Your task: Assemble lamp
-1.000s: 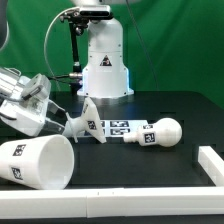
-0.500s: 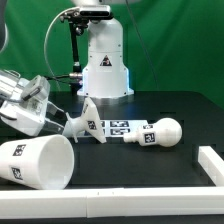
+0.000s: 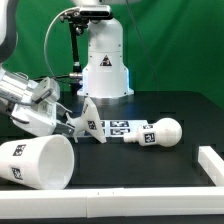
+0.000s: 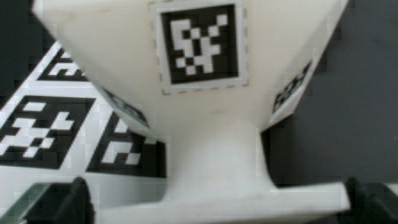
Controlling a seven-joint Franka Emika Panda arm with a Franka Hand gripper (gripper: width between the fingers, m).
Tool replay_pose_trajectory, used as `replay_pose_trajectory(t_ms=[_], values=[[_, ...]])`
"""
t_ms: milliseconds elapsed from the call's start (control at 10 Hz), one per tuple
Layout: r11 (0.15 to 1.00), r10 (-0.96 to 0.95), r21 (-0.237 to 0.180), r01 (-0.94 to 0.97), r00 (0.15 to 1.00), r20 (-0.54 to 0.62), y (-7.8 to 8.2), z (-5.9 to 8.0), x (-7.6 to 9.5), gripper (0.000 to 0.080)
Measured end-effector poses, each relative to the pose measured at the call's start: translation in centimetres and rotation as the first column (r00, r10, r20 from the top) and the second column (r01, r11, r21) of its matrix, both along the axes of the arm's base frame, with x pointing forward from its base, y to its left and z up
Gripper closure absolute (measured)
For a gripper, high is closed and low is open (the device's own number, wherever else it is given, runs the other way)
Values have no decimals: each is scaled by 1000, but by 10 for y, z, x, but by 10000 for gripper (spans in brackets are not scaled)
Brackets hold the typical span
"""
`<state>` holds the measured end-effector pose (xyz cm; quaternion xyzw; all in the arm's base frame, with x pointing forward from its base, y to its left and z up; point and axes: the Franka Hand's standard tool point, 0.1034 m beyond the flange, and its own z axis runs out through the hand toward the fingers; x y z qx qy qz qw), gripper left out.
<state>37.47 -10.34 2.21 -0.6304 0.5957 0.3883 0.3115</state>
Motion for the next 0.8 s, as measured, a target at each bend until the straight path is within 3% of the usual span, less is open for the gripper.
replay_pose_trajectory(t_ms=[500, 600, 700, 800], values=[[1000, 9, -4, -9, 1000, -2, 6, -4, 2, 100], [1000, 9, -4, -9, 1000, -2, 6, -4, 2, 213], [1000, 8, -4, -8, 1000, -2, 5, -4, 2, 269], [1000, 8, -4, -8, 1000, -2, 5, -4, 2, 269]])
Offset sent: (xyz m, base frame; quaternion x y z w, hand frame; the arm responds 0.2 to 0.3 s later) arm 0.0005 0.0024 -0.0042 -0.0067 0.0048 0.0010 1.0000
